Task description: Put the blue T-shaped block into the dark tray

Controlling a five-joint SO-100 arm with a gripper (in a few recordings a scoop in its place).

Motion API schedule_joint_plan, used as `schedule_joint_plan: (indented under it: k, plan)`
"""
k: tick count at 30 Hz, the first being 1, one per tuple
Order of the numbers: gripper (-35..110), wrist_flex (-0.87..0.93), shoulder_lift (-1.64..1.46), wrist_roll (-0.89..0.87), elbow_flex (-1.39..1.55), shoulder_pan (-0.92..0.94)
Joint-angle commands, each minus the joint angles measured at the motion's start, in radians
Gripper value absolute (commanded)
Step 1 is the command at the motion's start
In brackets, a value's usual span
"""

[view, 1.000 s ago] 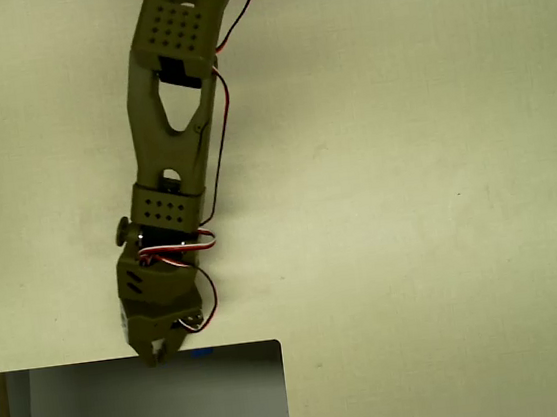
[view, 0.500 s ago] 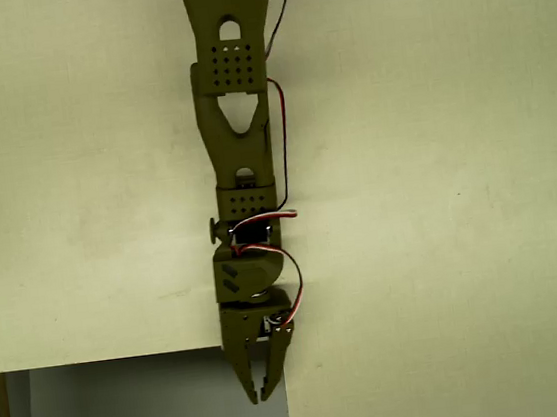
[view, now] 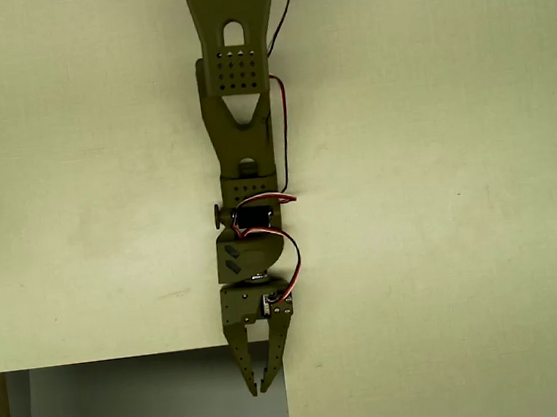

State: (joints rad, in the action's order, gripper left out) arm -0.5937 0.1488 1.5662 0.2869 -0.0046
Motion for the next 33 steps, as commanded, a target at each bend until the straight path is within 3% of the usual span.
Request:
schedule_joint_plan:
  k: [1, 33]
  plan:
    - [0, -0.026, 0.006, 0.025, -0.003, -0.021]
    - [0, -0.066, 0.006, 0.048, 0.012, -0.023]
